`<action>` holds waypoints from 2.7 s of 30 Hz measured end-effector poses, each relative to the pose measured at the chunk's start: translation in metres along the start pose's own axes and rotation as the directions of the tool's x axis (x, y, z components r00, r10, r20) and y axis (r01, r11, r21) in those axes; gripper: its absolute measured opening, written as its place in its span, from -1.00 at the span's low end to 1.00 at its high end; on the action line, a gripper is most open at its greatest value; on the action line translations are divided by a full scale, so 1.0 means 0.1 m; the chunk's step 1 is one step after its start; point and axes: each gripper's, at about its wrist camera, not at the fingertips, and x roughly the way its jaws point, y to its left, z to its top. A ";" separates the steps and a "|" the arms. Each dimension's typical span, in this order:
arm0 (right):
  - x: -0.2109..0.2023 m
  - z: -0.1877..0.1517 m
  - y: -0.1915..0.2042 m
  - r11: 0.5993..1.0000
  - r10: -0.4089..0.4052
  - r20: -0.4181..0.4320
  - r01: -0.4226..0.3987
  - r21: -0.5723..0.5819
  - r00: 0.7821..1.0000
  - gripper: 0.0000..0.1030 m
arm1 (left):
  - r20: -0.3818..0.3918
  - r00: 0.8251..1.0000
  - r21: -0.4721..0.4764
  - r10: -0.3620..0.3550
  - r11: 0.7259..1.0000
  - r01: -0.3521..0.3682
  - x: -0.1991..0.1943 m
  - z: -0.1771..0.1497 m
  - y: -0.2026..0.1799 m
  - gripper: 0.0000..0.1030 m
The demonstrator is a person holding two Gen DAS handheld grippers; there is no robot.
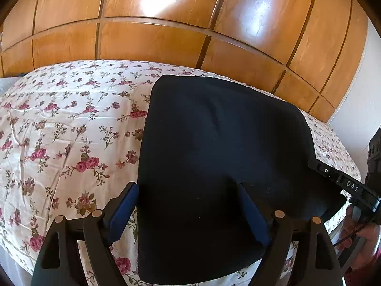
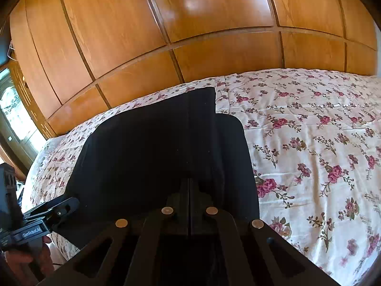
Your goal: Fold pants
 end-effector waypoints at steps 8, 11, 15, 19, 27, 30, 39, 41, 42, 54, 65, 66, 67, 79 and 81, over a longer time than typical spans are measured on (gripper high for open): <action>-0.08 -0.02 -0.02 1.000 0.019 0.002 -0.019 0.006 1.000 -0.92 | -0.005 1.000 -0.016 -0.011 1.000 0.011 -0.01 -0.01 0.01 0.68; -0.11 -0.01 -0.02 1.000 0.013 -0.001 -0.013 0.008 1.000 -0.92 | -0.009 1.000 -0.017 -0.015 1.000 0.014 -0.02 -0.01 0.01 0.68; -0.17 0.00 -0.01 1.000 0.002 0.008 -0.002 0.000 1.000 -0.63 | -0.021 0.999 -0.023 -0.028 0.999 0.027 -0.01 0.01 0.04 0.68; -0.20 0.00 -0.03 1.000 -0.019 0.014 0.019 0.009 1.000 -0.14 | -0.022 0.999 -0.028 -0.030 0.999 0.029 0.00 0.01 0.04 0.68; -0.17 -0.02 -0.08 0.999 -0.025 -0.012 0.025 0.029 1.000 0.08 | -0.033 0.998 -0.032 -0.045 0.999 0.044 0.00 0.01 0.05 0.68; -0.17 -0.03 -0.09 0.998 -0.052 -0.017 0.053 0.024 0.998 0.23 | -0.036 0.998 -0.039 -0.051 0.998 0.049 -0.01 0.00 0.06 0.68; -0.08 -0.06 -0.32 0.988 0.013 -0.074 -0.001 0.157 0.997 0.38 | -0.077 0.991 -0.081 -0.107 0.992 0.101 -0.02 -0.02 0.14 0.68; -0.06 -0.06 -0.36 0.984 0.037 -0.087 -0.021 0.176 0.996 0.39 | -0.084 0.989 -0.087 -0.121 0.990 0.114 -0.02 -0.03 0.16 0.68; -0.05 -0.06 -0.38 0.981 0.052 -0.095 -0.033 0.189 0.994 0.40 | -0.086 0.988 -0.089 -0.125 0.989 0.118 -0.02 -0.03 0.16 0.68; 0.06 -0.13 -0.58 0.921 0.226 -0.141 -0.164 0.354 0.964 0.43 | -0.129 0.971 -0.121 -0.200 0.975 0.185 0.03 -0.01 0.26 0.68; 0.15 -0.18 -0.70 0.890 0.323 -0.134 -0.252 0.380 0.937 0.51 | -0.200 0.934 -0.169 -0.295 0.950 0.264 0.20 0.06 0.31 0.73; 0.17 -0.17 -0.66 0.898 0.310 -0.132 -0.243 0.367 0.942 0.51 | -0.188 0.940 -0.159 -0.284 0.954 0.256 0.21 0.05 0.27 0.75; 0.18 -0.16 -0.61 0.905 0.299 -0.134 -0.236 0.353 0.945 0.51 | -0.178 0.944 -0.153 -0.277 0.956 0.252 0.21 0.04 0.25 0.77; 0.21 -0.17 -0.55 0.924 0.286 -0.124 -0.240 0.297 0.950 0.49 | -0.157 0.920 -0.137 -0.360 0.930 0.340 0.25 0.04 0.33 0.68; 0.22 -0.17 -0.52 0.929 0.273 -0.120 -0.230 0.288 0.954 0.49 | -0.152 0.926 -0.129 -0.347 0.935 0.329 0.23 0.02 0.31 0.60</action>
